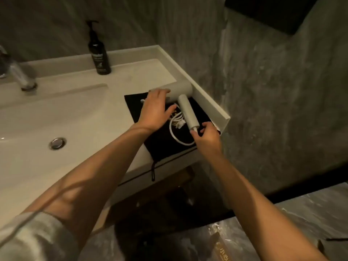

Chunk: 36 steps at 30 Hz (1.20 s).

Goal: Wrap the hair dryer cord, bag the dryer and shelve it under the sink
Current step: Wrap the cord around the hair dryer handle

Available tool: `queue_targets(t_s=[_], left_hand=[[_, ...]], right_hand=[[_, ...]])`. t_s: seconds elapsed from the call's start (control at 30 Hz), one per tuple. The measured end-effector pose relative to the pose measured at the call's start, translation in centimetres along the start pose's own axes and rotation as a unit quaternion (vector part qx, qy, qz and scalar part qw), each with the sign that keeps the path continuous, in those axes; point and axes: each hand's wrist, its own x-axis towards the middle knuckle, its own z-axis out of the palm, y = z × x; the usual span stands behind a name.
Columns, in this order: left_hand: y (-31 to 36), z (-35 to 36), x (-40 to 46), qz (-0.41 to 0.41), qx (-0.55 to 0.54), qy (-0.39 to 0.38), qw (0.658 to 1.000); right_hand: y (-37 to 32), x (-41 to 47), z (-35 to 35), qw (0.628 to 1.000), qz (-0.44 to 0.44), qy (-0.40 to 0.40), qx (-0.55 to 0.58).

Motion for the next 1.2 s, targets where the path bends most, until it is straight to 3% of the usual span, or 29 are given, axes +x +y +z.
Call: queue_targets(t_s=[0.17,0.43,0.63,0.73,0.83,0.93,1.03,1.1,1.2], left_hand=[[-1.8,0.5,4.8,0.025,0.071,-0.068,0.995],[-3.5,1.5,9.4,-0.073,0.098,-0.212,0.97],[-4.1,1.4,9.6,-0.064,0.104,-0.192,0.974],[-3.9,0.5,9.1,-0.082,0.023,-0.156,0.984],[-3.5,-2.0,9.4,-0.161,-0.103,-0.112,0.975],[-3.9,-5.3,9.8,-0.229,-0.224,-0.143,0.937],[-4.8,-8.4,9.0,-0.248,-0.357,-0.179,0.882],[-5.3,-9.9,8.1,-0.254,-0.422,-0.162,0.855],[-5.5,-11.3,6.5,-0.27,-0.457,-0.082,0.843]], right_hand=[[-0.7,0.4,0.4,0.997,0.025,0.002,-0.074],[-1.3,0.6,1.3,0.994,0.021,0.05,-0.09],[-2.3,1.0,1.1,0.996,0.046,0.078,-0.016],[-2.9,1.3,0.5,0.992,0.019,0.11,0.066],[-4.0,1.7,-0.8,0.98,-0.013,0.135,0.148],[-5.5,2.6,-2.1,0.961,-0.064,0.128,0.235],[-7.5,3.5,-3.1,0.946,-0.134,0.114,0.272],[-9.1,4.0,-3.8,0.939,-0.157,0.11,0.286],[-11.4,4.5,-4.3,0.933,-0.153,0.1,0.311]])
